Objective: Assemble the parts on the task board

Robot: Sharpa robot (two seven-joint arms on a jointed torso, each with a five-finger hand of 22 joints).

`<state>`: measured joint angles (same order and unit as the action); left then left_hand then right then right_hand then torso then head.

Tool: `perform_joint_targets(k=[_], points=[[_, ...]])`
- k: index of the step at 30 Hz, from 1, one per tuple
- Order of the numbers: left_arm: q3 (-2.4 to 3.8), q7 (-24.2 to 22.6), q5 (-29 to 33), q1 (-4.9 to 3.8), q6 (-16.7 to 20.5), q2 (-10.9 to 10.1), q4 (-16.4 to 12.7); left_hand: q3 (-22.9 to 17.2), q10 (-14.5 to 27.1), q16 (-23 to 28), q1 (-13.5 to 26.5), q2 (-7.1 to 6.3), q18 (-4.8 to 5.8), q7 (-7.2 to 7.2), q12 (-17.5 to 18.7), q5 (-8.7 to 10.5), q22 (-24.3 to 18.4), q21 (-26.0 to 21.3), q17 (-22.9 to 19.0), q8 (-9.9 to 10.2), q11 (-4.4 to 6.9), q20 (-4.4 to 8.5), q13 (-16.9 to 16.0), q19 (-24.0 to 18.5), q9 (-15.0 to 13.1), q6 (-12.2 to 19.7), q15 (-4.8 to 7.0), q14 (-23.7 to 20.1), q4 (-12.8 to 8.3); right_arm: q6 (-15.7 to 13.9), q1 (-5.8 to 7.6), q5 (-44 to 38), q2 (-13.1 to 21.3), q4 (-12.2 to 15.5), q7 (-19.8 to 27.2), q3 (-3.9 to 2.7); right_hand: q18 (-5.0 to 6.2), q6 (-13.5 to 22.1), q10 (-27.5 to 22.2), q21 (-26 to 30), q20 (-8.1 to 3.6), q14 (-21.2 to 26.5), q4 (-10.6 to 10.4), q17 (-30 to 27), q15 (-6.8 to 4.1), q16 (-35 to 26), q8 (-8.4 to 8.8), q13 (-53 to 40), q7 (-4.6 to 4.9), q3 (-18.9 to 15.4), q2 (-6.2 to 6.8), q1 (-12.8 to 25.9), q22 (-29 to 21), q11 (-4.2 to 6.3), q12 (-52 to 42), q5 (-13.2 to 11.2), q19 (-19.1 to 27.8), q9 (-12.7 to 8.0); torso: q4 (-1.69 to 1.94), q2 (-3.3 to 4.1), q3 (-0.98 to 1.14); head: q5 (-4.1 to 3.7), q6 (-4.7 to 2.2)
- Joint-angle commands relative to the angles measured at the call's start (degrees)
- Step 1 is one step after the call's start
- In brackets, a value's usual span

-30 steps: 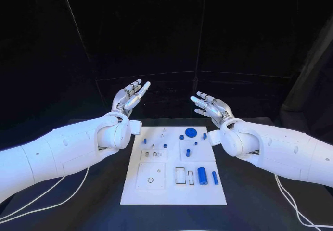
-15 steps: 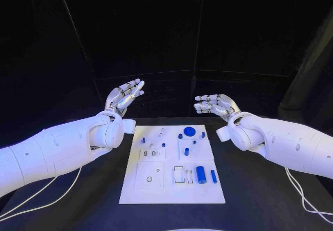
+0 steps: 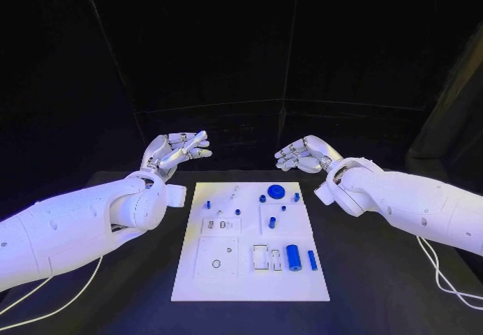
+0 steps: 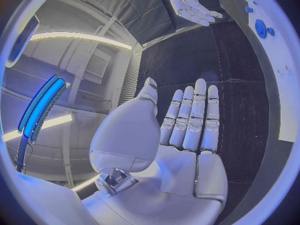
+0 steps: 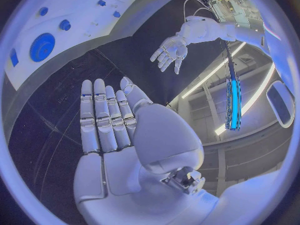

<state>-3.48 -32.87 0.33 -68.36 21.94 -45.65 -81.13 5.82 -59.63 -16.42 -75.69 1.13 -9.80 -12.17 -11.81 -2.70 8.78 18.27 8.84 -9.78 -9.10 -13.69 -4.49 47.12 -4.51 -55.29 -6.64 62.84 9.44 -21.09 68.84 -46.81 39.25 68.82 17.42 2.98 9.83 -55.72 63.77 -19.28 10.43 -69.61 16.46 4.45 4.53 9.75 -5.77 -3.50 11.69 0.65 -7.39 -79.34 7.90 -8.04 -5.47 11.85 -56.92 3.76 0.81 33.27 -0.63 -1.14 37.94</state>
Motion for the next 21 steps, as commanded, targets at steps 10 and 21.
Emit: perform_joint_targets(k=[10, 21], points=[[0.03, 1.58, -4.08, 0.01, -4.29, -3.78, -7.32, 0.32, -1.12, 0.84, -1.41, 0.7, -0.8, 0.19, 1.34, -0.36, -0.64, -0.02, 0.72, 0.92, 0.25, 0.58, 0.56, 1.86, 0.64, -0.81, 0.4, 1.67, -1.94, 8.49, 1.37, -37.05, -2.53, -0.4, -14.63, -0.14, 0.5, -4.27, 5.13, -20.11, -6.01, -16.8, 0.17, 13.77, -4.77, 23.7, 2.09, -0.1, -2.27, 2.88, 5.01, 4.66, 10.61, 3.13, 1.97, 0.79, -13.54, -0.01, 1.74, 4.09, -0.38, -1.25, -1.57], [0.02, 2.01, -4.15, 0.06, -4.74, -5.12, -10.32, 0.55, -1.03, 1.41, -1.28, 0.76, -0.78, 0.09, 1.84, -0.36, -0.91, -0.33, 0.78, 1.29, 0.14, 0.5, 0.64, 1.83, 0.72, -0.74, 0.28, 1.55, -2.24, 10.17, 2.0, -45.29, -3.58, -0.02, -17.97, -0.18, -0.57, -4.22, 3.54, -37.12, -5.31, -16.26, 0.06, 39.86, -4.22, 52.05, 2.08, -0.17, -2.21, 7.77, 6.55, 6.58, 26.2, 2.79, 1.89, 0.22, -13.87, 0.01, 2.55, 5.99, -0.57, -2.13, -1.83]])
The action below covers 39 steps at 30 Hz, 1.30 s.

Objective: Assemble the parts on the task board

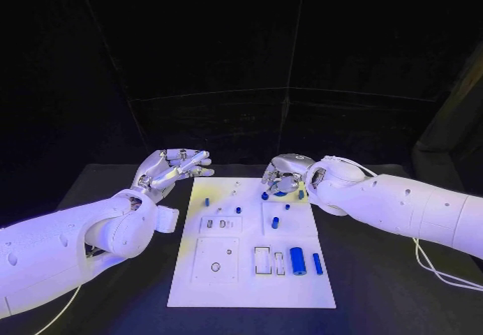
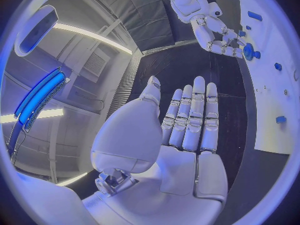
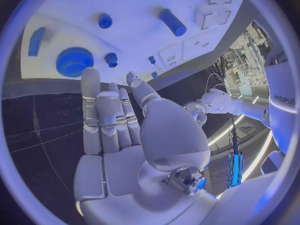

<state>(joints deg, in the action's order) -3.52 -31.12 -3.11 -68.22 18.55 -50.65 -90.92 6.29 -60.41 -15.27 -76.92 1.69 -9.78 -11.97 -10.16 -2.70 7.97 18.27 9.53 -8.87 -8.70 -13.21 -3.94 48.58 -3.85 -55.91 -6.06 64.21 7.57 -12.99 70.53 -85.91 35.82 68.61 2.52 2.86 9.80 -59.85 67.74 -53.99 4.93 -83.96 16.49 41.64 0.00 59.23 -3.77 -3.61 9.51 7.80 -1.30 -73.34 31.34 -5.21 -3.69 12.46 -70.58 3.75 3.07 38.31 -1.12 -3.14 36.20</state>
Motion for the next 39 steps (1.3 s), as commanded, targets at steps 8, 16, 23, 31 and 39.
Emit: perform_joint_targets(k=[8, 16, 23, 31, 39], points=[[0.07, 0.67, -0.7, -0.08, -1.8, -0.52, -1.39, 0.16, -0.16, 0.47, -0.05, 0.28, -0.81, -0.22, 0.47, -0.36, -0.22, -0.44, 0.16, 0.59, -0.34, -0.02, 0.12, 0.43, 0.09, -0.04, -0.33, 0.26, -0.56, 3.23, 0.71, -8.16, -0.47, 0.81, -4.69, -0.07, -2.05, 0.3, -1.51, -11.84, 1.0, -1.92, -0.14, 12.95, 0.25, 11.74, 0.06, -0.05, -0.05, 2.9, 1.1, 1.64, 14.49, -0.21, 0.09, -0.42, -2.6, 0.03, 0.3, 1.84, -0.11, -0.29, 0.0], [0.07, 0.88, -0.69, -0.11, -2.06, -0.77, -1.37, 0.18, -0.14, 0.53, 0.0, 0.35, -0.81, -0.23, 0.54, -0.36, -0.26, -0.47, 0.18, 0.64, -0.36, -0.03, 0.12, 0.45, 0.1, -0.02, -0.34, 0.28, -0.57, 5.08, 0.78, -8.4, -1.11, 0.14, -5.04, -0.07, -2.21, 0.17, -1.49, -13.42, 1.14, -1.76, -0.12, 14.5, 0.31, 13.37, 0.04, -0.05, 0.0, 4.48, 0.72, 1.5, 16.19, -0.3, 0.07, -0.64, -2.58, 0.05, 0.55, 2.25, -0.11, -0.58, 0.29], [0.07, 1.19, -0.69, -0.13, -2.28, -0.99, -1.48, 0.21, -0.12, 0.62, 0.07, 0.44, -0.8, -0.27, 0.64, -0.37, -0.31, -0.53, 0.2, 0.72, -0.38, -0.04, 0.12, 0.46, 0.1, -0.01, -0.36, 0.29, -0.59, 6.33, 0.79, -8.44, -1.89, -0.73, -4.9, -0.07, -2.28, -0.36, -1.34, -14.33, 1.26, -1.56, -0.25, 14.85, 0.4, 14.09, -0.12, -0.03, 0.15, 5.92, 0.39, 1.72, 17.04, -0.4, 0.09, -0.92, -2.47, 0.11, 0.72, 2.6, -0.02, -0.6, 0.33], [0.07, 1.37, -0.68, -0.14, -2.56, -1.03, -1.35, 0.24, -0.1, 0.71, 0.12, 0.5, -0.8, -0.29, 0.71, -0.36, -0.35, -0.58, 0.22, 0.78, -0.41, -0.06, 0.13, 0.46, 0.1, 0.0, -0.38, 0.28, -0.6, 7.29, 0.79, -8.44, -2.5, -1.7, -4.83, -0.07, -2.34, -1.09, -1.06, -15.24, 1.31, -1.35, -0.23, 15.16, 0.4, 14.76, -0.15, -0.01, 0.09, 8.37, -0.06, 1.9, 17.89, -0.36, 0.09, -1.36, -2.31, 0.12, 1.04, 2.8, -0.05, -0.64, 0.56], [0.07, 1.48, -0.68, -0.15, -2.66, -1.11, -1.31, 0.24, -0.1, 0.71, 0.12, 0.5, -0.8, -0.29, 0.71, -0.36, -0.35, -0.58, 0.22, 0.78, -0.41, -0.06, 0.13, 0.46, 0.1, 0.0, -0.38, 0.28, -0.6, 8.53, 0.78, -8.44, -3.12, -2.26, -4.67, -0.06, -2.38, -2.1, -0.1, -15.99, 1.22, -1.23, -0.27, 15.4, 0.22, 15.3, -0.33, -0.05, -0.2, 10.74, -0.26, 2.05, 18.61, -0.07, -0.04, -1.67, -2.22, 0.2, 0.88, 2.87, 0.02, -0.48, 0.74]])
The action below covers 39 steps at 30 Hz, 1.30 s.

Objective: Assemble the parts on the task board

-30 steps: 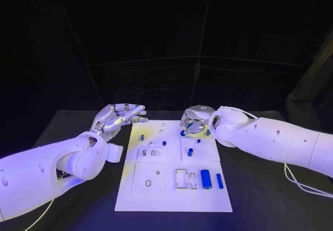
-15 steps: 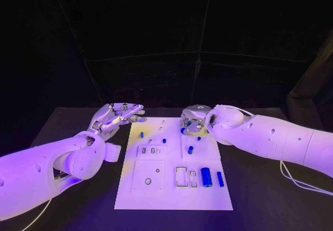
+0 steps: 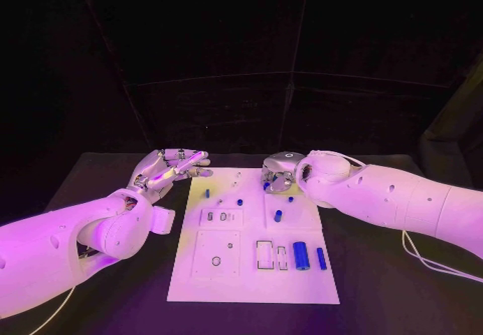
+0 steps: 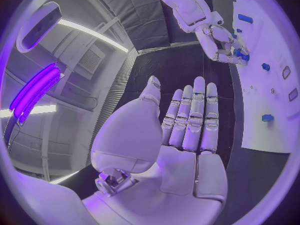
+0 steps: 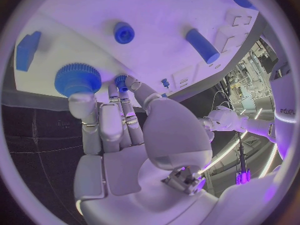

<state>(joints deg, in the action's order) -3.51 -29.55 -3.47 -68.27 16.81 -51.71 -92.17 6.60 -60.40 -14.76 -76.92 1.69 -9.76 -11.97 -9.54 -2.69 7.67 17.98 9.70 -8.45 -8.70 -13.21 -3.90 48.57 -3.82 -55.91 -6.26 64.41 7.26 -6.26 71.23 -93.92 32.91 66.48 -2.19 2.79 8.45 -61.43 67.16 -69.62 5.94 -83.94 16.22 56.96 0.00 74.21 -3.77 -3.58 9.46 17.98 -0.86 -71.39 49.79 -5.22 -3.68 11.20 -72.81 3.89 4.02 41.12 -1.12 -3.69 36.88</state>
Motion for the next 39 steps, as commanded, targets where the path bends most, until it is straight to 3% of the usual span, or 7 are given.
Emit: perform_joint_targets(k=[1, 8, 19, 22, 27, 32, 39], points=[[0.06, -0.06, -0.33, -0.11, -0.93, -0.06, -0.06, -0.08, -0.11, 0.2, 0.12, 0.5, -0.82, -0.29, 0.09, -0.37, -0.05, -0.3, 0.05, 0.36, -0.4, -0.05, 0.09, 0.46, 0.07, 0.0, -0.18, 0.08, -0.29, 1.97, 0.08, -0.43, -0.35, -0.28, 0.07, 0.0, -1.04, -0.81, 0.77, -0.52, 0.15, -1.23, -0.01, 0.09, 0.16, 0.42, -0.39, -0.1, -0.24, 1.12, -0.81, 0.09, 0.31, 0.03, -0.06, -0.56, 0.01, 0.08, -0.08, 0.11, 0.02, 0.1, 0.06], [0.06, 0.1, -0.33, -0.12, -0.99, -0.16, -0.07, -0.07, -0.1, 0.28, 0.17, 0.6, -0.82, -0.32, 0.17, -0.36, -0.1, -0.34, 0.08, 0.42, -0.43, -0.06, 0.09, 0.47, 0.07, 0.0, -0.19, 0.09, -0.3, 0.64, 0.07, -0.51, -0.45, -0.7, -0.43, 0.01, -1.08, -1.75, 1.92, -1.08, -0.1, -1.11, 0.09, 0.05, -0.1, 0.72, -0.43, -0.12, -0.5, 3.83, -1.02, -0.33, 0.81, 0.35, -0.05, -1.91, 0.17, 0.11, -0.05, 0.14, 0.04, 0.06, 0.23], [0.06, 0.23, -0.32, -0.16, -1.08, -0.45, -0.19, -0.07, -0.09, 0.34, 0.2, 0.7, -0.82, -0.34, 0.23, -0.37, -0.13, -0.38, 0.1, 0.46, -0.44, -0.07, 0.09, 0.48, 0.07, 0.01, -0.2, 0.1, -0.31, -12.8, 0.07, 1.33, 1.14, 2.01, 1.42, -0.06, -1.16, -2.6, 3.69, -1.86, -0.37, -1.1, 0.14, 0.38, -0.4, 1.26, -0.42, -0.34, -0.74, 6.82, -0.01, -1.0, 1.57, 0.73, -0.2, -2.13, 0.26, 0.2, 0.05, 0.23, -0.02, -0.01, -0.37], [0.06, 0.22, -0.27, -0.19, -1.08, -0.45, -0.25, -0.08, -0.09, 0.37, 0.2, 0.74, -0.82, -0.35, 0.25, -0.37, -0.14, -0.39, 0.1, 0.48, -0.44, -0.08, 0.09, 0.48, 0.07, 0.0, -0.21, 0.1, -0.32, -14.65, 0.09, 1.79, 0.87, 2.11, 1.11, -0.71, -1.18, -2.57, 3.67, -1.96, -0.39, -1.11, 0.13, 0.42, -0.39, 1.32, -0.35, -0.32, -0.71, 7.12, 0.15, -1.01, 1.68, 0.71, -0.12, -2.01, 0.25, 0.19, 0.11, 0.24, -0.05, -0.05, -0.57], [0.06, 0.36, 0.12, -0.23, -0.75, -0.29, -0.31, 0.18, 0.1, 0.75, 0.19, 0.67, -0.82, -0.41, 0.67, -0.17, -0.35, -0.61, 0.17, 0.78, -0.54, -0.13, 0.13, 0.51, 0.08, 0.13, -0.28, 0.07, -0.62, -14.84, 0.24, 2.1, -0.68, 0.26, 0.15, -1.27, -1.2, -2.45, 3.44, -2.2, -0.38, -1.07, 0.14, 0.34, -0.32, 1.43, -0.15, -0.24, -0.58, 8.37, 0.65, -1.18, 1.84, 0.58, 0.08, -1.55, 0.35, 0.15, 0.29, 0.33, -0.03, -0.39, -0.87], [0.06, 0.46, 0.25, -0.25, -0.55, -0.14, -0.38, 0.3, 0.23, 1.16, -0.14, 0.65, -0.8, -0.46, 1.04, -0.16, -0.57, -0.87, 0.21, 1.04, -0.61, -0.2, 0.15, 0.45, 0.08, 0.2, -0.36, -0.05, -1.12, -14.29, 0.35, 2.1, -2.79, -1.98, -0.15, -1.44, -1.21, -2.32, 3.19, -2.3, -0.32, -1.04, 0.04, 0.27, -0.24, 1.47, -0.06, -0.19, -0.47, 8.9, 0.99, -1.02, 1.88, 0.45, 0.15, -1.64, 0.44, 0.12, 0.25, 0.37, 0.07, -0.12, -0.81], [0.07, 0.51, 0.29, -0.26, -0.64, 0.09, -0.32, 0.34, 0.25, 1.29, -0.26, 0.65, -0.8, -0.47, 1.15, -0.16, -0.64, -0.95, 0.23, 1.11, -0.62, -0.22, 0.15, 0.45, 0.08, 0.21, -0.38, -0.07, -1.31, -11.83, 0.38, 2.22, -6.26, -5.58, -0.5, -1.47, -1.21, -2.07, 2.81, -2.42, -0.2, -1.0, -0.18, 0.21, -0.1, 1.54, 0.05, -0.14, -0.33, 9.52, 1.36, -0.64, 1.94, 0.34, 0.17, -2.0, 0.56, 0.08, 0.43, 0.48, 0.04, -0.13, -0.81]])
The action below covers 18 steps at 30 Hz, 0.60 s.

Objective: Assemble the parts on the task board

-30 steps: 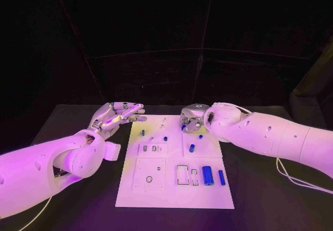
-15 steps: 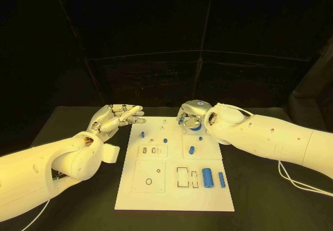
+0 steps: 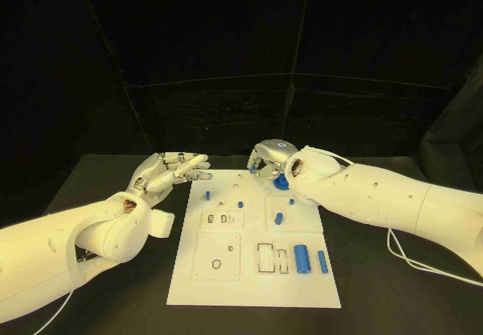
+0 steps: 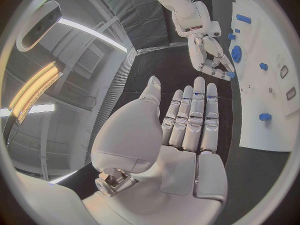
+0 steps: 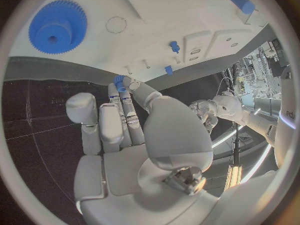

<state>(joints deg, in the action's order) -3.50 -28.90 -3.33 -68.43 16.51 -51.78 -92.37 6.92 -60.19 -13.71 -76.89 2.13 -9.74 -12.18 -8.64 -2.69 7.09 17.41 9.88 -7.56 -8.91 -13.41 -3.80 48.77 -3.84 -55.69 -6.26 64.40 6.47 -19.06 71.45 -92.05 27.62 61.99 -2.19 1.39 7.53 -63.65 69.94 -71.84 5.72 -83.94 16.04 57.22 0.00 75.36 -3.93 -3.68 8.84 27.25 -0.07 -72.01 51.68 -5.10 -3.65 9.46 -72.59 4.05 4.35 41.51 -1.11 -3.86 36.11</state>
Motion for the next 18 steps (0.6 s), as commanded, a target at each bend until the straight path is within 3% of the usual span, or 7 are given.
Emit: perform_joint_targets(k=[1, 2, 8, 18], points=[[0.06, -0.14, 0.16, -0.1, -0.38, 0.19, -0.14, 0.03, 0.03, 0.26, -0.33, 0.21, -0.82, -0.25, 0.27, -0.16, -0.08, -0.39, 0.06, 0.24, -0.41, -0.03, 0.06, 0.25, 0.09, -0.01, -0.39, -0.06, -0.56, 1.19, 0.17, 0.38, -1.28, -1.42, -0.51, -0.05, -0.3, 0.16, 0.04, -0.19, 0.03, -1.0, 0.01, -0.05, -0.1, 0.38, 0.21, -0.05, 0.29, 0.25, 0.58, -0.02, 0.05, 0.22, 0.14, -0.26, 0.34, -0.08, 0.05, 0.08, 0.01, 0.08, -0.06], [0.06, -0.13, 0.16, -0.1, -0.41, 0.26, -0.15, 0.03, 0.03, 0.26, -0.33, 0.21, -0.82, -0.25, 0.27, -0.16, -0.08, -0.39, 0.06, 0.24, -0.41, -0.03, 0.06, 0.25, 0.09, -0.01, -0.39, -0.06, -0.56, 1.5, 0.16, 0.41, -1.77, -1.93, -0.5, -0.05, -0.29, 0.17, 0.02, -0.19, 0.03, -1.0, -0.01, -0.06, -0.09, 0.38, 0.21, -0.05, 0.29, 0.29, 0.58, 0.01, 0.03, 0.21, 0.14, -0.29, 0.35, -0.08, 0.15, 0.1, 0.0, 0.07, -0.05], [0.06, -0.1, 0.16, -0.15, -0.44, 0.39, -0.26, 0.04, 0.04, 0.28, -0.35, 0.21, -0.83, -0.26, 0.29, -0.16, -0.09, -0.4, 0.06, 0.25, -0.42, -0.03, 0.06, 0.26, 0.09, 0.0, -0.39, -0.06, -0.59, 2.66, 0.15, 0.32, -3.91, -3.87, -0.37, -0.04, -0.29, 0.27, -0.11, -0.21, 0.08, -0.99, -0.14, -0.1, -0.06, 0.4, 0.23, -0.04, 0.33, 0.5, 0.66, 0.19, 0.03, 0.14, 0.13, -0.44, 0.41, -0.09, -0.12, 0.11, 0.07, 0.56, -0.02], [0.07, -0.09, 0.17, -0.22, -0.54, 0.49, -0.04, 0.15, 0.18, 0.46, -0.42, 0.21, -0.83, -0.4, 0.54, -0.15, -0.2, -0.51, 0.12, 0.47, -0.51, -0.06, 0.08, 0.31, 0.11, 0.15, -0.42, 0.0, -0.83, 3.83, 0.14, -0.34, -6.1, -5.75, -1.04, -0.04, -0.28, 0.41, -0.28, -0.24, 0.14, -0.97, -0.26, -0.16, 0.01, 0.44, 0.25, -0.03, 0.39, 0.66, 0.97, 0.49, 0.01, 0.09, 0.13, -0.53, 0.49, -0.11, -0.18, 0.14, 0.05, 0.65, -0.04]])
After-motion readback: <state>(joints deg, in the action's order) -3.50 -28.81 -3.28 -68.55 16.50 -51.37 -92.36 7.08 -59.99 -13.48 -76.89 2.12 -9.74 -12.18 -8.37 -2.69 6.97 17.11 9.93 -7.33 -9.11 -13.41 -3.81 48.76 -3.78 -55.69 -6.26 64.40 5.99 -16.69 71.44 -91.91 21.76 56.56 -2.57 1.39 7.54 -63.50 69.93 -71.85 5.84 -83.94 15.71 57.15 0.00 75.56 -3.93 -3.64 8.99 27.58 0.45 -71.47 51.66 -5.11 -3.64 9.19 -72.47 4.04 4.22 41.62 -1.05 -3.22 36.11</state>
